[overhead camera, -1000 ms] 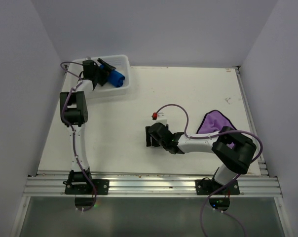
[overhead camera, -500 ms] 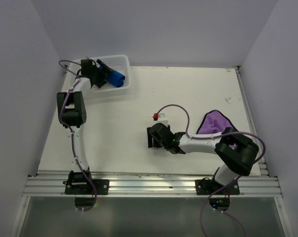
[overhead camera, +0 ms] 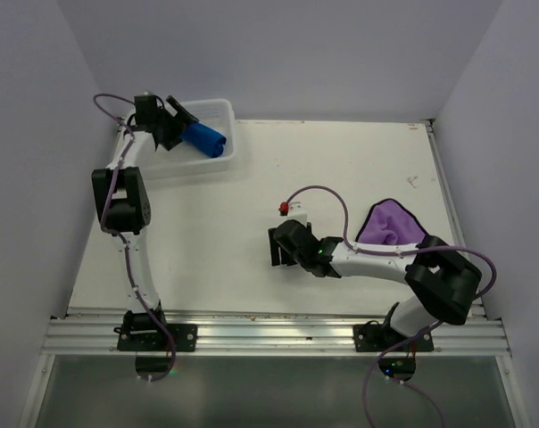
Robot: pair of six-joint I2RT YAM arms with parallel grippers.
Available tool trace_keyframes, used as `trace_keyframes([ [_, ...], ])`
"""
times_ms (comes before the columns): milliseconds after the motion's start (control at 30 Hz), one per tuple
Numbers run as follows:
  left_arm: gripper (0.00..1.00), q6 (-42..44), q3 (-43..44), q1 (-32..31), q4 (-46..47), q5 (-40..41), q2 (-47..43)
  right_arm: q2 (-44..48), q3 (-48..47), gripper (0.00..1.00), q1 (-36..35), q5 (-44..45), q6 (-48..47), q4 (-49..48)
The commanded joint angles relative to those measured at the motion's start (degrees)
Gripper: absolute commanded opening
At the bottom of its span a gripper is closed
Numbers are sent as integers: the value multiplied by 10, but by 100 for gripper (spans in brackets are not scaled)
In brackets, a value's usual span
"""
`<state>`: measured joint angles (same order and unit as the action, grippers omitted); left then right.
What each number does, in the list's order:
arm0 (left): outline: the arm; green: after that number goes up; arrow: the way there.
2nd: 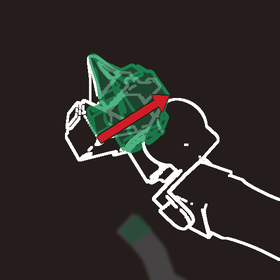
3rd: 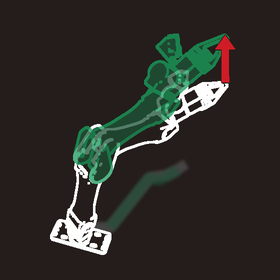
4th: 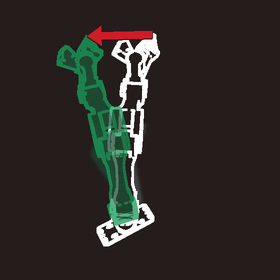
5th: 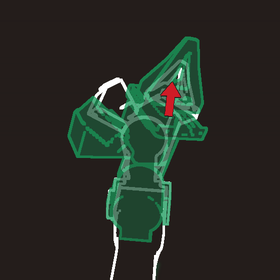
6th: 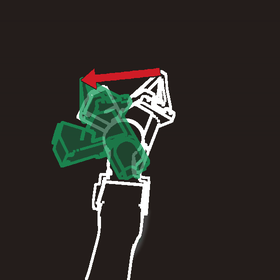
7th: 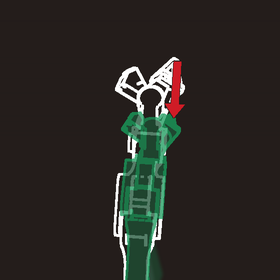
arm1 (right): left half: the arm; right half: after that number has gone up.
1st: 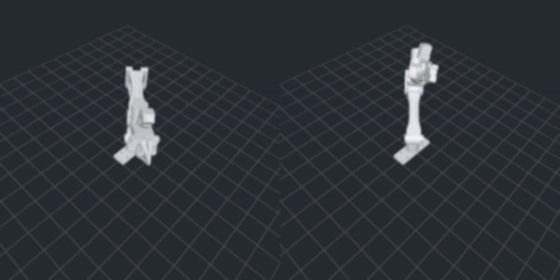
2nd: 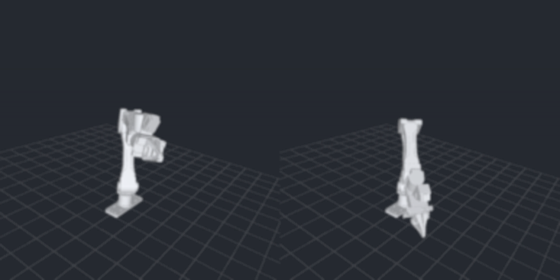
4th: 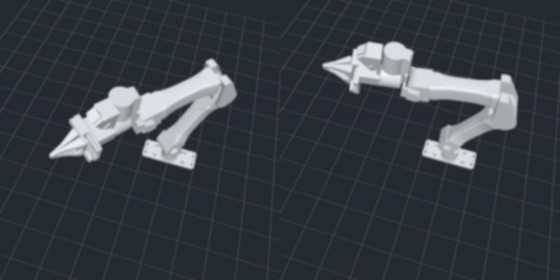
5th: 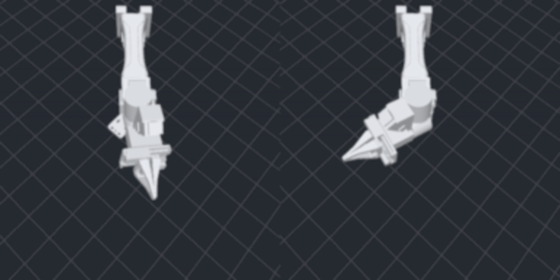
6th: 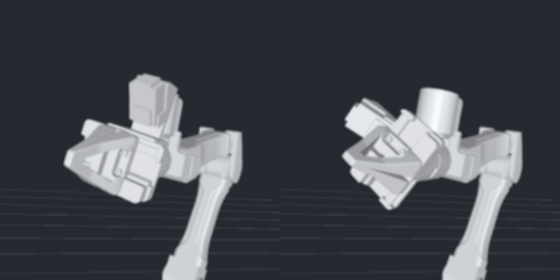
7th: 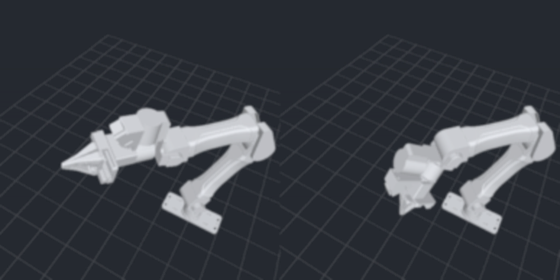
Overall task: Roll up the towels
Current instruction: Place the rolled towel into the container, then move the towel to the center of the board
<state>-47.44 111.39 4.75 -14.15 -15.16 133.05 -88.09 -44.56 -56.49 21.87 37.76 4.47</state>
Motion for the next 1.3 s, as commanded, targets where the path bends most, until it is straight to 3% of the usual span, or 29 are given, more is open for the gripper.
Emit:
trace_keyframes([
  [0,100,40,24,10,-27,9,-64,25,-39,70,2,20,-25,22],
  [167,100,99,-7,4,-36,-15,-135,45,-82,70,3,57,-56,65],
  [433,100,220,-127,-82,-73,82,-345,84,-168,61,68,159,-80,217],
  [667,100,211,-461,-135,32,67,-617,150,-136,50,136,230,-33,326],
  [867,100,239,-585,-163,41,44,-670,153,-96,48,163,229,4,395],
  [1267,100,232,-580,-186,29,-5,-673,28,-62,46,204,185,33,379],
])
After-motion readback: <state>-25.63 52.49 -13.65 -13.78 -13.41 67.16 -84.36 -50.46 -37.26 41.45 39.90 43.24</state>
